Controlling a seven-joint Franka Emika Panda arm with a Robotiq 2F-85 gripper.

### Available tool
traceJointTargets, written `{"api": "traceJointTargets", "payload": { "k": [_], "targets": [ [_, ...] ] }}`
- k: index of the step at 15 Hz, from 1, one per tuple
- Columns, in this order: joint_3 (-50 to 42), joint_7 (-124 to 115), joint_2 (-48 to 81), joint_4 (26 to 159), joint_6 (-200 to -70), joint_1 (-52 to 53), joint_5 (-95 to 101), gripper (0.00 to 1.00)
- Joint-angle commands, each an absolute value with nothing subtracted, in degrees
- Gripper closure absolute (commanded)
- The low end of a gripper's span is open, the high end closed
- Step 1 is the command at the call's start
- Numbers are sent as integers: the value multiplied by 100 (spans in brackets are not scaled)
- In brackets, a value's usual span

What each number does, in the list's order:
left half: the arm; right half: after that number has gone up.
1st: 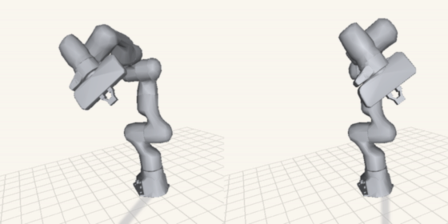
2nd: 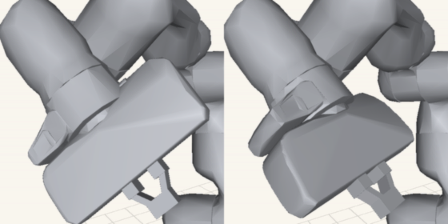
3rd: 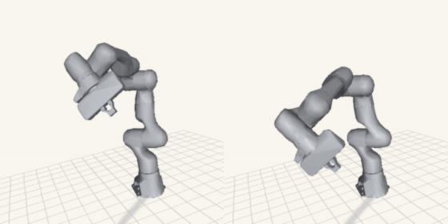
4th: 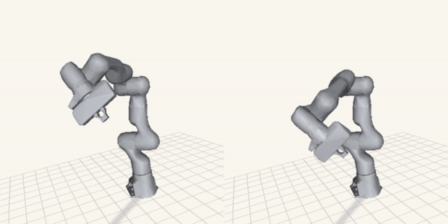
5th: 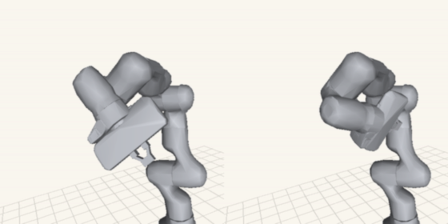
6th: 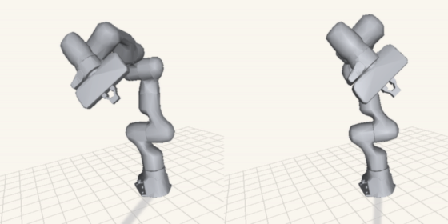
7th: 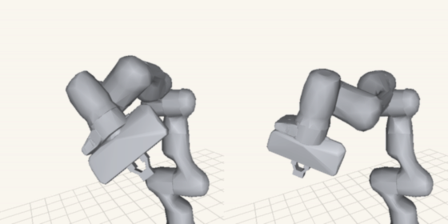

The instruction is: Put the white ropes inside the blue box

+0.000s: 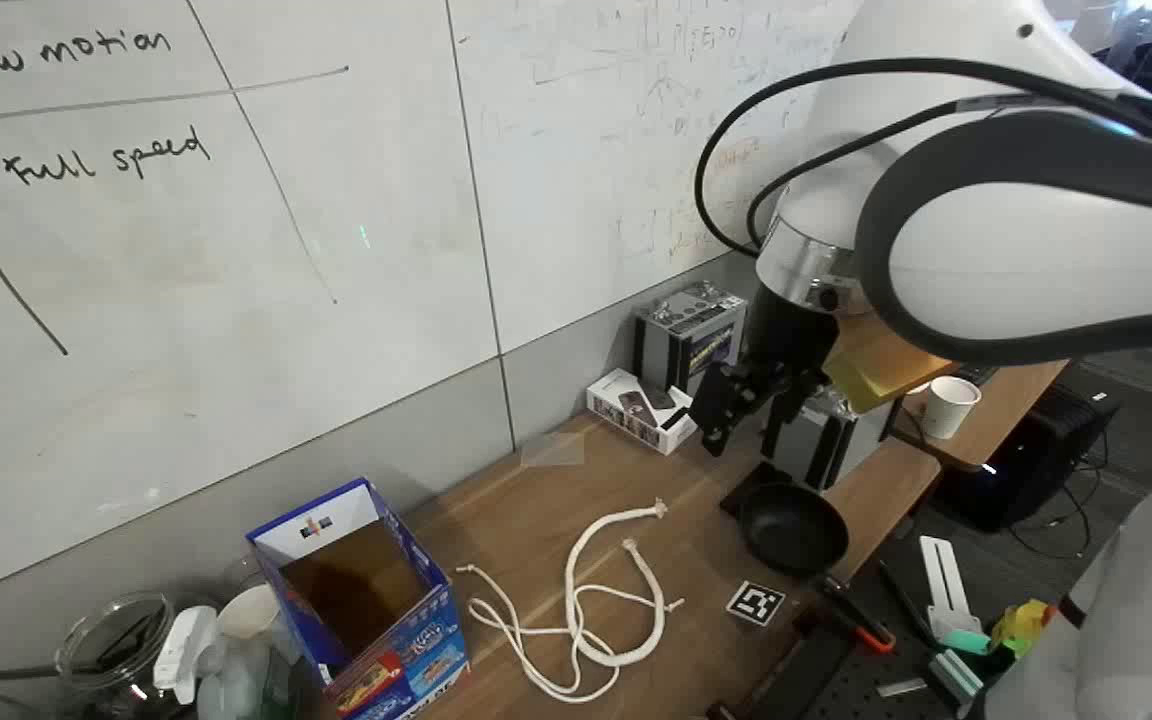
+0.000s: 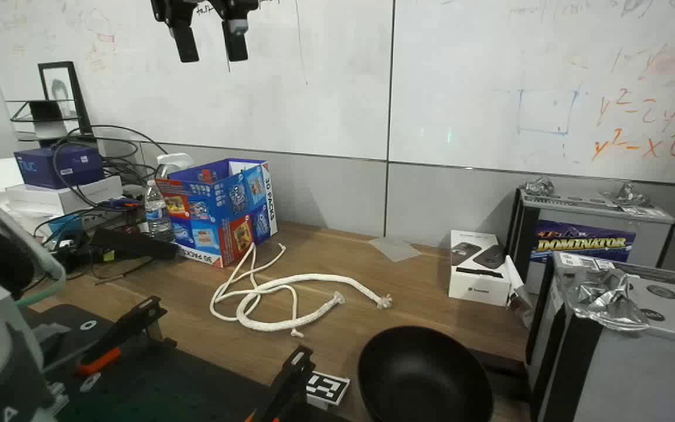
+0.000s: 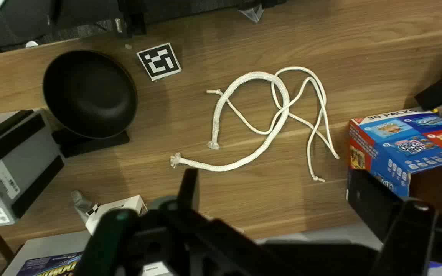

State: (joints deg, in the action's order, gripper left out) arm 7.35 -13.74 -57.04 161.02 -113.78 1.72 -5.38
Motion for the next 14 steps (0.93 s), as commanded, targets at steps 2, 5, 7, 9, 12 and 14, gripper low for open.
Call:
{"api": "traceJointTargets", "payload": {
  "k": [2,5,7,9,12,14],
  "targets": [
    [745,-1360,-5700,16088,-11352,155,-548,0],
    [745,-1360,-5700,16088,-11348,155,-548,0],
    [754,-1342,-5634,16085,-11387,185,-569,0],
    [775,-1287,-5453,16074,-11506,261,-620,0],
    [730,-1114,-4957,16064,-11742,434,-753,0],
    [764,-1052,-4485,16070,-12074,519,-782,0]
  ]
}}
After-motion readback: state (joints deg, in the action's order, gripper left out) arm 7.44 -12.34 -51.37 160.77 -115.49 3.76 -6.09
